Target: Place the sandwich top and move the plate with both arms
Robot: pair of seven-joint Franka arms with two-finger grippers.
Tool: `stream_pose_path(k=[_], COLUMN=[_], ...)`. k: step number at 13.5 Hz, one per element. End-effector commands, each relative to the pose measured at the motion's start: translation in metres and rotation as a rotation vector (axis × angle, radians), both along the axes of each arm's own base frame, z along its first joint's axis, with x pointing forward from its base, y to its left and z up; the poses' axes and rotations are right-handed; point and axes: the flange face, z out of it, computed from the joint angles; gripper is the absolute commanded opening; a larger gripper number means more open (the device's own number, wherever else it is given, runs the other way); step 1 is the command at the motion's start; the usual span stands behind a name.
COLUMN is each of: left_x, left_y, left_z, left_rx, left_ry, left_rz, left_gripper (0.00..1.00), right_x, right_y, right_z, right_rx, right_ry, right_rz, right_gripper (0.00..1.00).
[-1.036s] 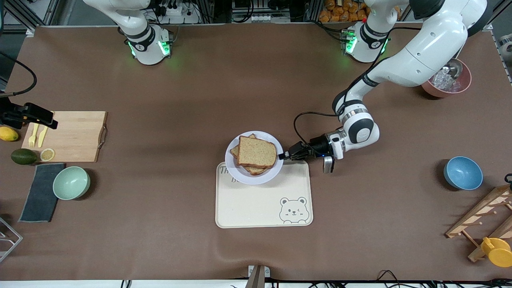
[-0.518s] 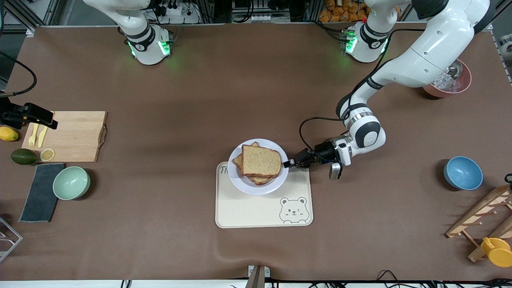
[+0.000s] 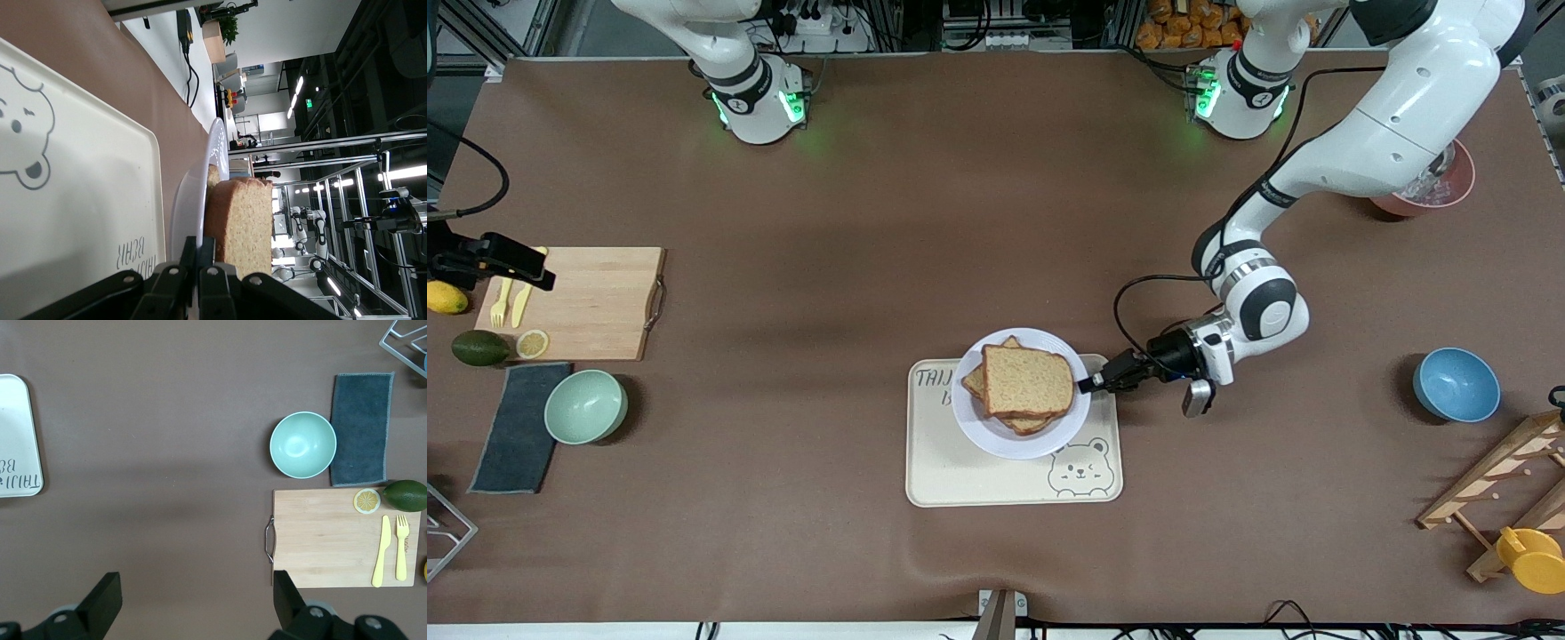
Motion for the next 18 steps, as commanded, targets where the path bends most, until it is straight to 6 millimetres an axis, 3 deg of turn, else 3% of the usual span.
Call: stream_pose_path(k=[1, 6, 14, 18], left_x=[0.013, 0.021, 0.024, 0.022], left_y=[0.010, 0.036, 0.032, 0.029], left_z=[0.010, -0.020, -0.073, -0.089], left_rx=[-0.003, 0.017, -0.023, 0.012], left_ry=[0.001, 0.025, 0.070, 0.083], left_rz=[-0.013, -0.023, -0.020, -0.032], left_gripper=[0.00, 0.00, 0.00, 0.00], right_x=[-0.002, -0.001, -0.001, -0.001], right_y=[-0.005, -0.002, -0.004, -0.004], right_z=[0.000, -0.002, -0.002, -0.002], right_rx=[0.002, 0.004, 0.002, 0.004], right_ry=[-0.003, 0.000, 0.000, 0.000], right_rz=[-0.009, -0.005, -0.006, -0.006], right_gripper=[1.00, 1.00, 1.00, 1.00])
